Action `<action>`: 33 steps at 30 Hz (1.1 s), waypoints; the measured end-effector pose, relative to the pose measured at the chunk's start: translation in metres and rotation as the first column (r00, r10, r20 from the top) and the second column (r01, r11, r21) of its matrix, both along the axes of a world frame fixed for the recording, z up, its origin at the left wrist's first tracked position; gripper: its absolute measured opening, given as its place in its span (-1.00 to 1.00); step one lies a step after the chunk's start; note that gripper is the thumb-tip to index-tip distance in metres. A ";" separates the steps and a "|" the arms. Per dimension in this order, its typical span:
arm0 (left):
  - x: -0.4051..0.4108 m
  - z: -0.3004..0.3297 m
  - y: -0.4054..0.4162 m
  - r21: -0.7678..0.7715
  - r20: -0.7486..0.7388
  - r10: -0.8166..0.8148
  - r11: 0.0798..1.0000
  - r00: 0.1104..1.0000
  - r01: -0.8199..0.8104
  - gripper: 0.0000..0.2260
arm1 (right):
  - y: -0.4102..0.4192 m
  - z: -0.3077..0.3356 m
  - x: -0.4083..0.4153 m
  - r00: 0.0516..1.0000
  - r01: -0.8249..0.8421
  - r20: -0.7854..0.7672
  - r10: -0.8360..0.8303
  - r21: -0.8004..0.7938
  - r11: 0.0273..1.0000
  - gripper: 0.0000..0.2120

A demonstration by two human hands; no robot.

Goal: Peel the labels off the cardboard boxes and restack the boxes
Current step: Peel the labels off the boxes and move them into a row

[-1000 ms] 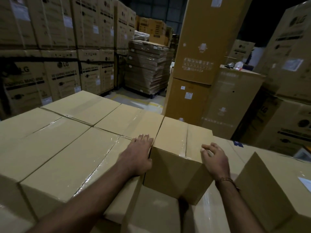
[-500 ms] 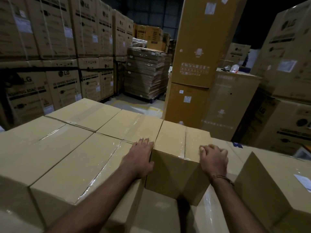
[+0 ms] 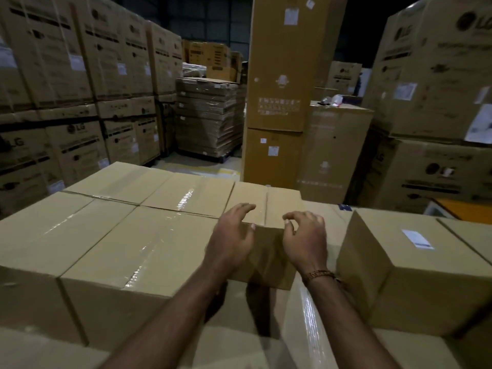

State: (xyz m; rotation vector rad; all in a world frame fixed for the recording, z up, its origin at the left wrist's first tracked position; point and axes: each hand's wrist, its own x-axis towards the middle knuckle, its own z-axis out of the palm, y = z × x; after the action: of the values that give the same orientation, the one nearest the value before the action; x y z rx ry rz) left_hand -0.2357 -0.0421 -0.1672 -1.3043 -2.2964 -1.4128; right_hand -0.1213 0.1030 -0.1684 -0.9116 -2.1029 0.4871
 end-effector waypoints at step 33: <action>0.257 -0.066 0.260 -0.112 0.664 -0.128 0.957 0.737 0.267 -0.31 | 0.254 -0.033 0.313 0.763 0.481 0.494 -0.418 -0.002 0.877 -0.58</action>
State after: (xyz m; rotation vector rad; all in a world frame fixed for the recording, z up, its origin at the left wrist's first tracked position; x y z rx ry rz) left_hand 0.0212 0.2179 -0.2327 -1.2802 -2.8662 -2.0192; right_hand 0.1912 0.3574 -0.2009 -1.7113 -2.1788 0.1431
